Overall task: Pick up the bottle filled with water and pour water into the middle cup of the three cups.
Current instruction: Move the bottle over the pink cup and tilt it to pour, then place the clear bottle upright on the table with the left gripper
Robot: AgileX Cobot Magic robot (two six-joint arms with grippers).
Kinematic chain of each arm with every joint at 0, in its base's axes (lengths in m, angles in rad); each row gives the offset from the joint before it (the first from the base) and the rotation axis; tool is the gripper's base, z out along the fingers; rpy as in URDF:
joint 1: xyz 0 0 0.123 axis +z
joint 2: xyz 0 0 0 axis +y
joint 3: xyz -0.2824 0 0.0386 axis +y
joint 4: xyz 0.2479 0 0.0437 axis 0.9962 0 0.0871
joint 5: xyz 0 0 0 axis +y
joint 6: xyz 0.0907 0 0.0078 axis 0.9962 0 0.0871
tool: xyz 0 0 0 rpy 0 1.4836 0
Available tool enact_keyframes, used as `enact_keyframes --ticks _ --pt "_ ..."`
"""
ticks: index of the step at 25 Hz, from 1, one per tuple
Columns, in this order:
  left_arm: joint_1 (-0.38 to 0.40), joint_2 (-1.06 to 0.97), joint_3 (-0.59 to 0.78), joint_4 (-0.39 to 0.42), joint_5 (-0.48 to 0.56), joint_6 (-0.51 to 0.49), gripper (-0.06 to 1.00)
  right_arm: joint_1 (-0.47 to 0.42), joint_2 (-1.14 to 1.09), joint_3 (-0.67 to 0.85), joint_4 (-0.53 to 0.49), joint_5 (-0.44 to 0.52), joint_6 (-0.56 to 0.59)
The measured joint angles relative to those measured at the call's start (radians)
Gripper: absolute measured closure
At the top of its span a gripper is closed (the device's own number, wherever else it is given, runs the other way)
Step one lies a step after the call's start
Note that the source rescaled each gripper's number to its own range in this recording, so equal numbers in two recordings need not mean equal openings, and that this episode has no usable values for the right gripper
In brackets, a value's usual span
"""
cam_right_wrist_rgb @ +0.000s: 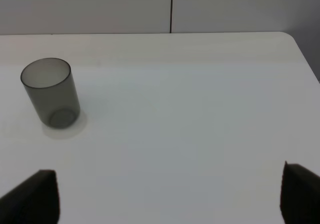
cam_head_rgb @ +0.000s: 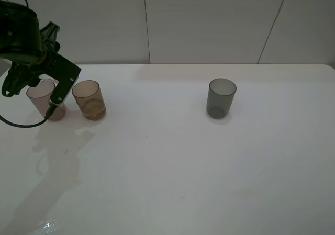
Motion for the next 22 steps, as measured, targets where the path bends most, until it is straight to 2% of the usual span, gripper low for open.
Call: enact_keyframes --ticks 4,8,11,15,18,22 --pt "0.000 -0.023 0.001 -0.004 -0.016 -0.001 0.92 0.000 0.000 0.000 0.000 0.000 0.000" --pt "-0.012 -0.091 0.001 -0.079 -0.077 -0.048 0.92 0.000 0.000 0.000 0.000 0.000 0.000" --pt "-0.054 -0.150 0.001 -0.173 -0.133 -0.139 0.92 0.000 0.000 0.000 0.000 0.000 0.000" --pt "-0.147 -0.177 -0.027 -0.363 -0.225 -0.301 0.92 0.000 0.000 0.000 0.000 0.000 0.000" --pt "-0.210 -0.177 -0.060 -0.532 -0.372 -0.474 0.92 0.000 0.000 0.000 0.000 0.000 0.000" --pt "-0.245 -0.133 -0.075 -0.686 -0.706 -0.682 0.92 0.000 0.000 0.000 0.000 0.000 0.000"
